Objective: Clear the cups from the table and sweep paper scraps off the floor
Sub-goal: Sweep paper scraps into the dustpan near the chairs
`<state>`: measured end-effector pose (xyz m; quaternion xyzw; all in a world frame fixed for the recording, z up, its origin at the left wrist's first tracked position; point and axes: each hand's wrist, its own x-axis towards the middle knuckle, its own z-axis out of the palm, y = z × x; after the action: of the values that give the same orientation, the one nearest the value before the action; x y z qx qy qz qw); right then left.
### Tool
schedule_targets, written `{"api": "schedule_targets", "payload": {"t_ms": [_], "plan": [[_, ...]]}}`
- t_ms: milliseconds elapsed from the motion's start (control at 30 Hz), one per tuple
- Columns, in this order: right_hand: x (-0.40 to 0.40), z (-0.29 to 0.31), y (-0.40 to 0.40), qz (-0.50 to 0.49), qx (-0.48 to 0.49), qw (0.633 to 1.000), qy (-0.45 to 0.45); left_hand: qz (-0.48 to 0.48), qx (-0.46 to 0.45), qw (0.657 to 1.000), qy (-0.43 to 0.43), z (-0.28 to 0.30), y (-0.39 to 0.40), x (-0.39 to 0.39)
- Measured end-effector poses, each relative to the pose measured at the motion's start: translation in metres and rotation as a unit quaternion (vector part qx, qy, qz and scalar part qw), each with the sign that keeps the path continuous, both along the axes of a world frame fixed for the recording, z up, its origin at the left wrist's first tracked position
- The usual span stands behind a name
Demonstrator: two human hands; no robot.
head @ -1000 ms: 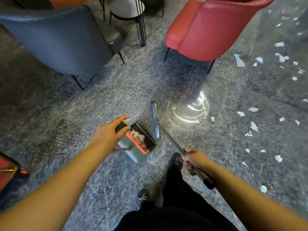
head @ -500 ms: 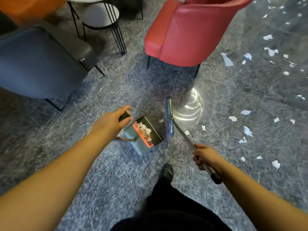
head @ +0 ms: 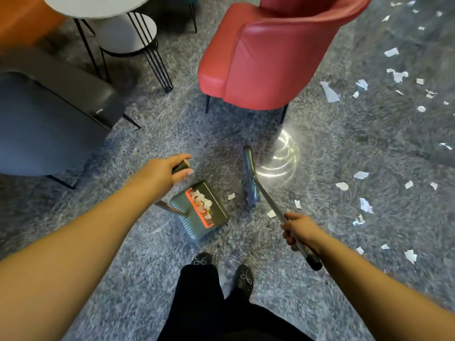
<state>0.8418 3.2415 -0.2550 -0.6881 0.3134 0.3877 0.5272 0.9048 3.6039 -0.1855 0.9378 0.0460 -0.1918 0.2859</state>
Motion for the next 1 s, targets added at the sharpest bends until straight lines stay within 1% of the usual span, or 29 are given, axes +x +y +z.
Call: {"api": "schedule_targets", "payload": {"t_ms": [133, 200, 300, 400, 467, 600, 700, 767, 833, 933, 1000], "plan": [[0.018, -0.017, 0.022, 0.039, -0.030, 0.999, 0.016, -0.033, 0.051, 0.998, 0.003, -0.003, -0.001, 0.026], [0.024, -0.026, 0.038, 0.047, -0.036, 0.998, 0.026, -0.035, 0.035, 0.999, 0.003, -0.005, 0.004, 0.032], [0.031, -0.036, 0.062, 0.029, -0.007, 0.999, 0.039, -0.035, -0.003, 0.999, 0.003, -0.006, 0.017, 0.041], [0.030, -0.042, 0.082, 0.041, 0.018, 0.997, 0.056, -0.042, -0.005, 0.999, -0.001, -0.009, 0.030, 0.048], [0.025, -0.041, 0.091, 0.051, 0.034, 0.996, 0.066, -0.039, -0.011, 0.999, -0.004, -0.012, 0.035, 0.051], [0.010, -0.027, 0.098, 0.033, 0.057, 0.994, 0.082, -0.052, -0.011, 0.998, -0.022, -0.017, 0.036, 0.052], [-0.004, -0.010, 0.102, 0.029, 0.055, 0.996, 0.071, -0.059, -0.022, 0.998, -0.028, -0.017, 0.040, 0.046], [-0.014, 0.001, 0.103, 0.014, 0.056, 0.996, 0.063, -0.052, -0.049, 0.997, -0.023, -0.017, 0.044, 0.043], [-0.023, 0.013, 0.101, -0.027, 0.072, 0.995, 0.060, -0.056, -0.062, 0.996, -0.022, -0.016, 0.046, 0.042], [-0.033, 0.024, 0.095, -0.081, 0.084, 0.992, 0.056, -0.109, -0.051, 0.993, -0.007, -0.015, 0.042, 0.042], [-0.040, 0.030, 0.090, -0.108, 0.064, 0.991, 0.047, -0.142, -0.072, 0.987, 0.020, -0.014, 0.032, 0.042]]}}
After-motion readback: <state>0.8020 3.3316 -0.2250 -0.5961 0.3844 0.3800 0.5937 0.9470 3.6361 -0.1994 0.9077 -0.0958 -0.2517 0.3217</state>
